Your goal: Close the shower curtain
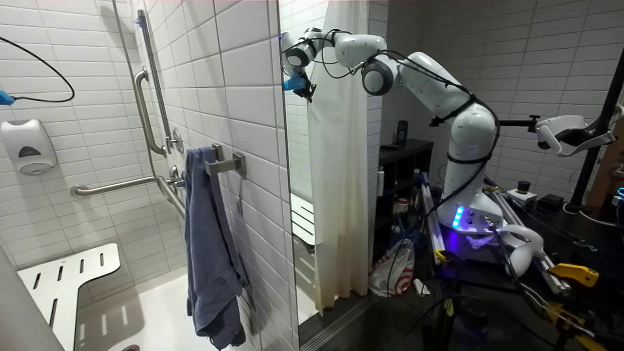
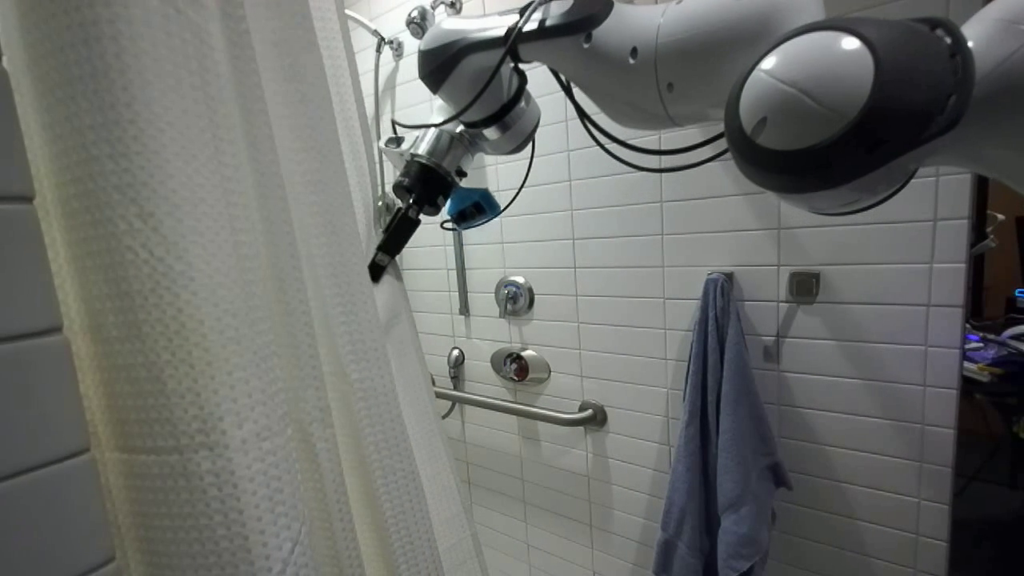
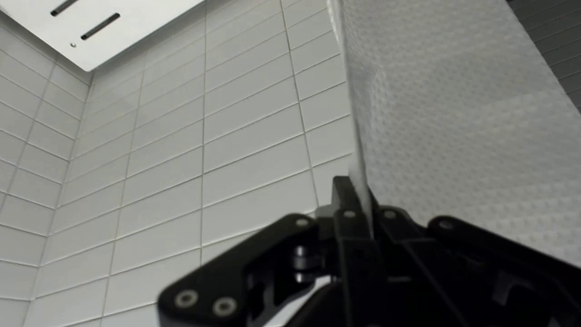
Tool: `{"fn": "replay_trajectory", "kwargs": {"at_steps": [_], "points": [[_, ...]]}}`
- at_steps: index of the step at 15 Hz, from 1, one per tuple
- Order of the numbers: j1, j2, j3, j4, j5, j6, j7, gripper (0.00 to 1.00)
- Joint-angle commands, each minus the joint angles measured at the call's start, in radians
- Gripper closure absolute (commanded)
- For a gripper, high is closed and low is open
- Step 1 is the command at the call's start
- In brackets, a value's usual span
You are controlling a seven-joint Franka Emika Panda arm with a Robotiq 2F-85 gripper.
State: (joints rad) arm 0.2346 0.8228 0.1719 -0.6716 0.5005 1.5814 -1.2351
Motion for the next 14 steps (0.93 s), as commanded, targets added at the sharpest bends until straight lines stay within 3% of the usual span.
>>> {"fn": "replay_trajectory", "kwargs": {"at_steps": [1,14], "points": [[0.010,-0.055,-0.045,-0.043,-0.046,0.014,0.067,1.00],[0.018,-0.121,-0.147,-0.086,-0.140,0.008,0.202,1.00]]}}
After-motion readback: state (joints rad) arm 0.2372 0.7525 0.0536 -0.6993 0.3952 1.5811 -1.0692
